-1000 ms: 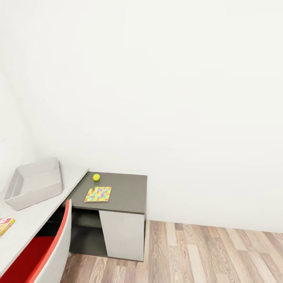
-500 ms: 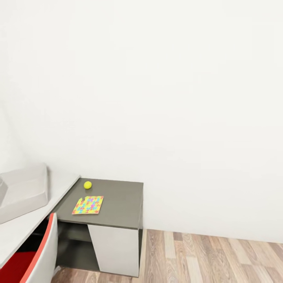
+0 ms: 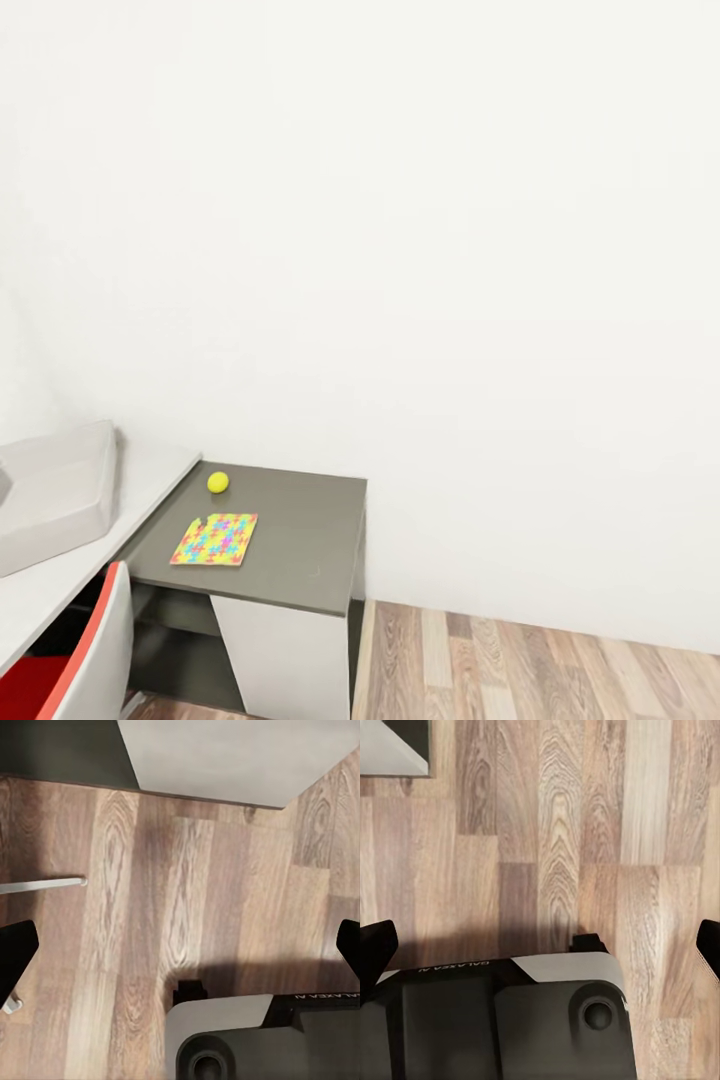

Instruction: Put all the toys in the child's room - the three board games (two on the bed and one on the table), the two jigsaw puzzles on the table, and the tennis ball on the table - inside the toy box on the table in the child's room.

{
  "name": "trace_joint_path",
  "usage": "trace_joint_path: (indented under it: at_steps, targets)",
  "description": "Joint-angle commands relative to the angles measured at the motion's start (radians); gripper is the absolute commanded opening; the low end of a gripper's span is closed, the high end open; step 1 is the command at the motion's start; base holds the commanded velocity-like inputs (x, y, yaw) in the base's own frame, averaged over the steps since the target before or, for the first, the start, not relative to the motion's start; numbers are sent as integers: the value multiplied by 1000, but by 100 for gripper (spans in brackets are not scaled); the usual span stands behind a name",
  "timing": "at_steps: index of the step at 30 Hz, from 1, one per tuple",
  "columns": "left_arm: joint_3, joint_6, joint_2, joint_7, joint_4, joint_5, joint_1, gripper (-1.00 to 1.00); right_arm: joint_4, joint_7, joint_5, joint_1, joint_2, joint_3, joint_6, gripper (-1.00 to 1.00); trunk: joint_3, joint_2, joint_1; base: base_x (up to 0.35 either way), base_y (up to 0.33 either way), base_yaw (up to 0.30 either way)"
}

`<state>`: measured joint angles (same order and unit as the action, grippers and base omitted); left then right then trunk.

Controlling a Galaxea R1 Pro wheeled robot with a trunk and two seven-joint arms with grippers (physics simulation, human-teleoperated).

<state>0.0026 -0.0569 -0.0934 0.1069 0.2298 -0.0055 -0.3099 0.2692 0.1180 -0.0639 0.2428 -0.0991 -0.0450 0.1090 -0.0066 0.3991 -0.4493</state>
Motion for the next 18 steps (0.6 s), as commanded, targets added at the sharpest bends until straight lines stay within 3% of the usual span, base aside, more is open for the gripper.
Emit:
trace_joint_path:
  at_steps: [1,14,18]
  targets:
    - [0,-6,0,4,2,-1,0,100,2,2,-7,0,-1,-4,4,100,-1,1,-1,181,-106,124]
    - [0,-6,0,4,2,-1,0,100,2,2,-7,0,-1,-4,4,100,-1,1,-1,100,-67,47]
    - [0,-6,0,4,2,-1,0,100,2,2,-7,0,-1,-4,4,100,-1,1,-1,12,-8,182]
